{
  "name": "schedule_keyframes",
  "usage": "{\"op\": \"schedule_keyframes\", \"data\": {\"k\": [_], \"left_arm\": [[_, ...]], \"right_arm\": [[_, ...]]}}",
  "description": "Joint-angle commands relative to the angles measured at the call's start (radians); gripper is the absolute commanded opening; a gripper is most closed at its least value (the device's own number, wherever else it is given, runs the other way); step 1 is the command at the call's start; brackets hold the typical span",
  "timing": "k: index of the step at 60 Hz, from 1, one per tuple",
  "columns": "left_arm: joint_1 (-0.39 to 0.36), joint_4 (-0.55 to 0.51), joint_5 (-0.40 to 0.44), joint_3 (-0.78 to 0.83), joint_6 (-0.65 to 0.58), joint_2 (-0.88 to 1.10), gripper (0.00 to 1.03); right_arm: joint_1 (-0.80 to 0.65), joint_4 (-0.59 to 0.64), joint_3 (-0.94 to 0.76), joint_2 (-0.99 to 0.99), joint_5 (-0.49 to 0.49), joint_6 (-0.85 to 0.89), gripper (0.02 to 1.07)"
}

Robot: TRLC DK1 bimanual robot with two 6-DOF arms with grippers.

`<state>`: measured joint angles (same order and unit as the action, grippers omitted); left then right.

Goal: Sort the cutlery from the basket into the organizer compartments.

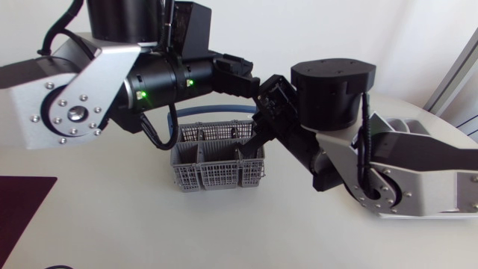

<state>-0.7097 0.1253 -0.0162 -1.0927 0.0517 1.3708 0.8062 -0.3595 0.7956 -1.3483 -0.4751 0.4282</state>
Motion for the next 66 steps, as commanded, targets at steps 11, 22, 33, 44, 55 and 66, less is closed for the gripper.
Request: {"op": "schedule_keyframes", "data": {"k": [11, 22, 33, 44, 55, 66], "left_arm": [[0.003, 0.013, -0.037, 0.024, -0.070, -0.082, 0.46], [0.047, -0.003, -0.065, 0.016, -0.124, -0.122, 0.50], [0.067, -0.069, -0.123, 0.002, -0.184, -0.127, 0.52], [0.070, -0.156, -0.166, -0.003, -0.239, -0.118, 0.54], [0.099, -0.254, -0.199, -0.004, -0.270, -0.098, 0.59], [0.151, -0.325, -0.199, 0.011, -0.277, -0.115, 0.67]], "right_arm": [[-0.042, 0.103, -0.056, 0.110, 0.107, 0.007, 0.10], [-0.203, 0.238, -0.095, 0.210, 0.313, -0.002, 0.10], [-0.420, 0.392, -0.108, 0.307, 0.572, 0.027, 0.10], [-0.610, 0.522, -0.121, 0.373, 0.768, 0.142, 0.10], [-0.834, 0.666, -0.127, 0.383, 0.971, 0.330, 0.10], [-1.055, 0.827, -0.124, 0.351, 1.124, 0.604, 0.10]]}}
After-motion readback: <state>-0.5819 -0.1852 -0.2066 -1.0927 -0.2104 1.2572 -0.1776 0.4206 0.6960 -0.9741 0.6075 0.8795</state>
